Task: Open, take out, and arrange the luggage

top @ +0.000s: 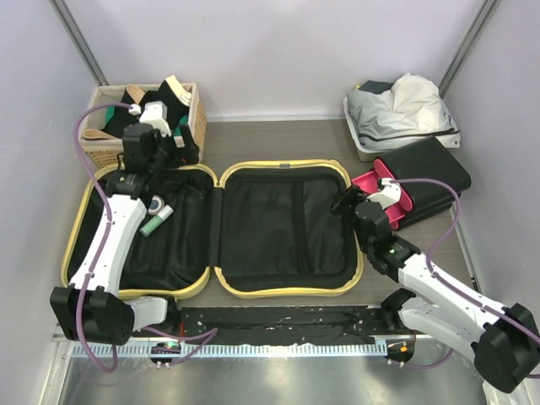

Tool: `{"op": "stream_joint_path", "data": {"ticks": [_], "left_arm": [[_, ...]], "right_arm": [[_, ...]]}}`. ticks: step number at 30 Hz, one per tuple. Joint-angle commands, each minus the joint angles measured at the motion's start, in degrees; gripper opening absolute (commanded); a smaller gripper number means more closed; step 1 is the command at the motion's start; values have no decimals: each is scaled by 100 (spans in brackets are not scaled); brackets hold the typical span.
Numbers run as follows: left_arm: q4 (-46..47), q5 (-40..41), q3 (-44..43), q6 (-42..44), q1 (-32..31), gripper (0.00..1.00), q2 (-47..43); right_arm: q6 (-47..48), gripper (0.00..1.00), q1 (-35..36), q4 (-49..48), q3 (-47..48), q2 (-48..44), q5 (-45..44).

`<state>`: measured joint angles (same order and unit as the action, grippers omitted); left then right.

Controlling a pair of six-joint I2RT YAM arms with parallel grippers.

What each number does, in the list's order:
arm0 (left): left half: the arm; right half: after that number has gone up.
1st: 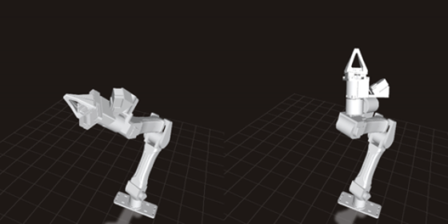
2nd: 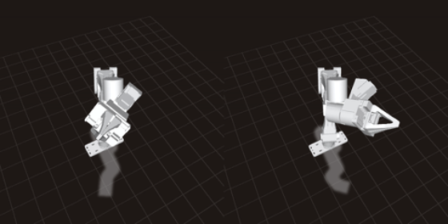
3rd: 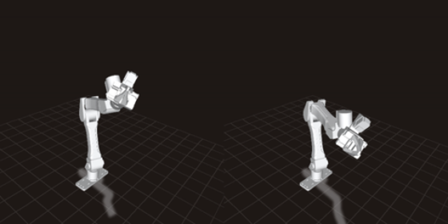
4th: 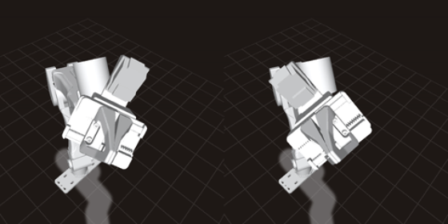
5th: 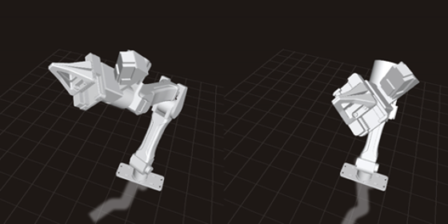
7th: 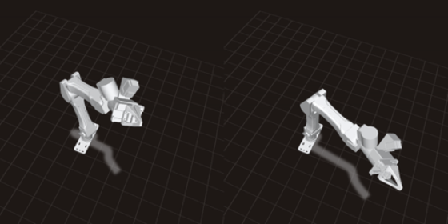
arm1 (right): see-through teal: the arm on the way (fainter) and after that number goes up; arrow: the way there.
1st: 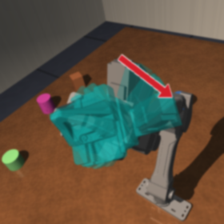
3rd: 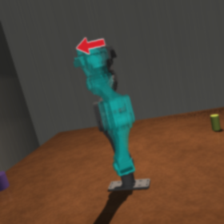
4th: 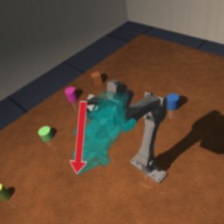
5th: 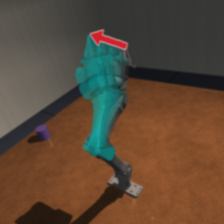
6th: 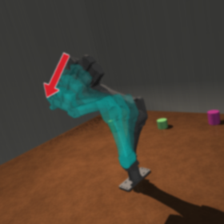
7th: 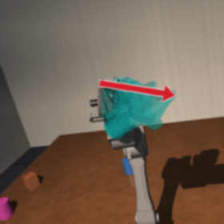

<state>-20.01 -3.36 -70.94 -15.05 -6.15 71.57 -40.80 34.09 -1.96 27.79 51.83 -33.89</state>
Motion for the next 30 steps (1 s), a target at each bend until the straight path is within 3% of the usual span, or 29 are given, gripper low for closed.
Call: {"op": "stream_joint_path", "data": {"ticks": [1, 4, 14, 20, 22, 25, 30], "left_arm": [[-784, 836, 536, 898, 263, 100, -135], [-987, 1380, 844, 1144, 369, 100, -117], [-451, 1627, 1758, 2436, 404, 100, 102], [-240, 1603, 1926, 2498, 589, 80, 699], [-249, 1435, 1891, 2437, 948, 72, 866], [-363, 1030, 1838, 2331, 1169, 71, 1104], [-416, 1110, 1864, 2340, 1169, 67, 1569]], "right_arm": [[501, 77, 63, -735, -64, -384, 1005], [1045, 75, 54, -675, 338, -464, 1393], [2469, 75, 28, -209, 1843, -95, 1086], [2866, 75, -16, -217, 1906, -208, 963], [2876, 75, -34, -226, 1844, -287, 911], [2858, 75, -51, -314, 1722, -428, 928], [2928, 77, -86, -340, 1607, -595, 823]]}}
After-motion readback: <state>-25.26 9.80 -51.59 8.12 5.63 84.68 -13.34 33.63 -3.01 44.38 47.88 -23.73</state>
